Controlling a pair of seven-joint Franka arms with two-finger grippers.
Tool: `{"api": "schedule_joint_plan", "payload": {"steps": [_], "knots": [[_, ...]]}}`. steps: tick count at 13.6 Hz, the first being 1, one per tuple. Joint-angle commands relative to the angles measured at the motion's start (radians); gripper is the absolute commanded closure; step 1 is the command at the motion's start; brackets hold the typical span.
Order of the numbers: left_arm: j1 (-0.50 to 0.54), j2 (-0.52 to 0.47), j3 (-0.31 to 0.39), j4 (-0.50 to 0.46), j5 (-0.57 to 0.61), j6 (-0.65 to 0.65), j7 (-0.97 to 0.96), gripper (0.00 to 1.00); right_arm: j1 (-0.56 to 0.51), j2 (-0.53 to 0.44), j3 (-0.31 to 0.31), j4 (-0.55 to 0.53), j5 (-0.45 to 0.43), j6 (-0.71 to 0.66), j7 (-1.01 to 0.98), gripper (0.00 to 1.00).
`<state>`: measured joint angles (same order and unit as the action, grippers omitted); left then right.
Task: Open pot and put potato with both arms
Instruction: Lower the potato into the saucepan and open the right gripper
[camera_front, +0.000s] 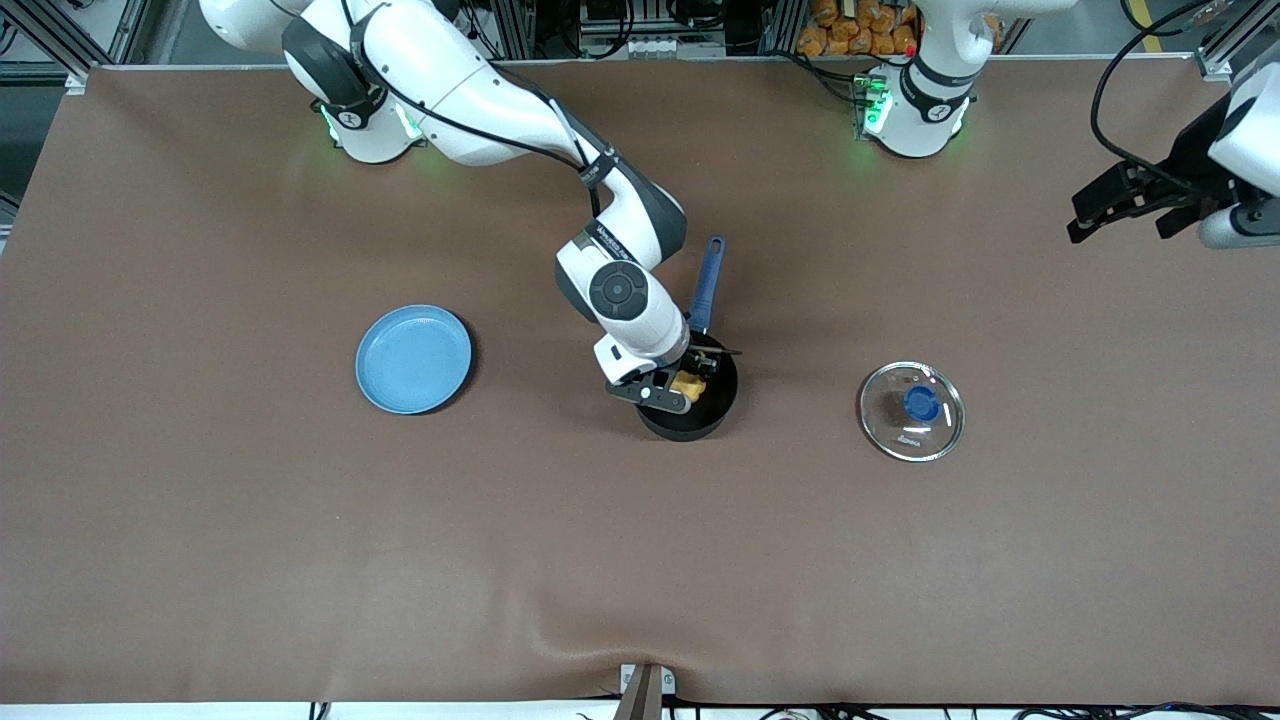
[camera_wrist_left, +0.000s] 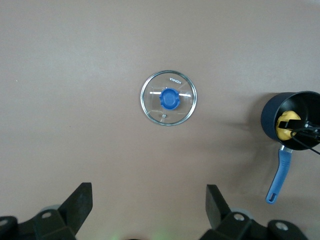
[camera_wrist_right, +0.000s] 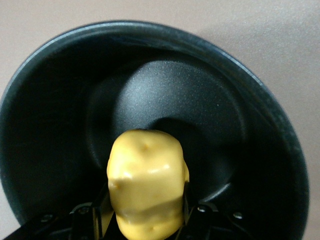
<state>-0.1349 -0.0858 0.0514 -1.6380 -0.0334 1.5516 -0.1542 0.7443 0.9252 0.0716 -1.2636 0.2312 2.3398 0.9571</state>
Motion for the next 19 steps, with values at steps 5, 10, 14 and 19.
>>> {"api": "schedule_joint_plan", "payload": {"steps": [5, 10, 14, 19], "knots": [[0.006, 0.0, 0.011, -0.008, -0.02, 0.012, 0.021, 0.0, 0.024, 0.0, -0.027, 0.041, -0.027, -0.025, 0.019, 0.0], [0.015, 0.004, 0.011, 0.003, -0.02, 0.012, 0.021, 0.0, 0.004, -0.035, -0.03, 0.185, -0.023, -0.245, 0.019, 0.0], [0.009, 0.014, 0.008, 0.009, -0.02, 0.012, 0.021, 0.0, -0.046, -0.129, -0.055, 0.217, -0.05, -0.353, 0.012, 0.0], [0.012, 0.023, 0.008, 0.012, -0.032, 0.012, 0.015, 0.0, -0.155, -0.278, -0.096, 0.217, -0.127, -0.558, -0.113, 0.0]]}}
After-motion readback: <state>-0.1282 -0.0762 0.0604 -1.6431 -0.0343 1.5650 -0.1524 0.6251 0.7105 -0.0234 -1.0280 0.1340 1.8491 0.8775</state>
